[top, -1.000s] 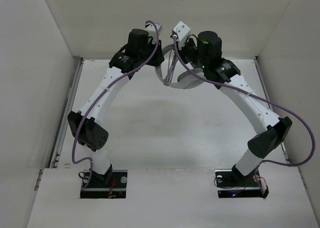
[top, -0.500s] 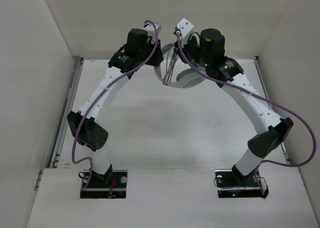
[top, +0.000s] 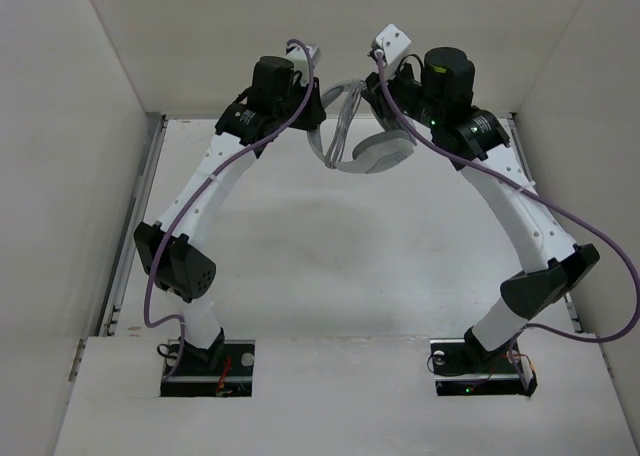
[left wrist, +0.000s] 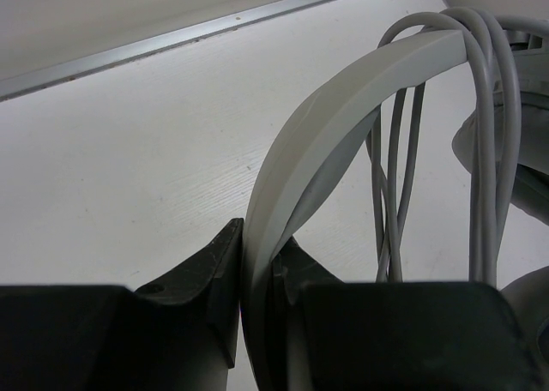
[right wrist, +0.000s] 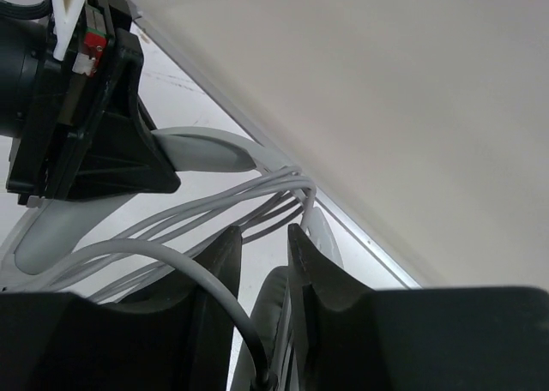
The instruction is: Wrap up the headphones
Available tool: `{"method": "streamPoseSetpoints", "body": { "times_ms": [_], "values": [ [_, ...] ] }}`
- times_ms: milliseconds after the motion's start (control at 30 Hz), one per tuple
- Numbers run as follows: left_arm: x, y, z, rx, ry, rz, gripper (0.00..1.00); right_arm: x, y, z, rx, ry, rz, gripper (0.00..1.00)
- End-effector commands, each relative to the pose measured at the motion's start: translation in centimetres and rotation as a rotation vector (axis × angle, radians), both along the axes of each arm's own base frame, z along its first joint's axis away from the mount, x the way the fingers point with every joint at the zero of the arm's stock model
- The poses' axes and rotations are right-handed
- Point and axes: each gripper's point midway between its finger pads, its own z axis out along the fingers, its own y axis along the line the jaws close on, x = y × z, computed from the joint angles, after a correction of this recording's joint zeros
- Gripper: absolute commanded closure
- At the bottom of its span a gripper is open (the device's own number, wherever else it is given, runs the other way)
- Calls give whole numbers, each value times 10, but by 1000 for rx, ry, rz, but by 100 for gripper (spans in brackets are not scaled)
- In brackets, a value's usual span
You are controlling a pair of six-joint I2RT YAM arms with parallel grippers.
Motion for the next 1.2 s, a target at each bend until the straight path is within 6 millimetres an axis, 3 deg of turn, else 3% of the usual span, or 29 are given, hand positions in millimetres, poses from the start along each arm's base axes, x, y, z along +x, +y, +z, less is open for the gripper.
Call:
{"method": "streamPoseSetpoints", "body": {
  "times_ms": [0,600,933,1167],
  "values": [
    [-11,-5,64,-121,-132,-28,99,-21,-5,47,71,-76,27,65],
    [-12,-5,61,-120,-123,-28,99,-34,12,41,-19,-54,132,50],
    [-16,-4,61,-122,-122,-31,99,-45,20,-3,-81,99,240,50],
    [-18,-3,63,-124,-124,-34,99,-34,6,-8,-74,114,188,52]
  ]
}}
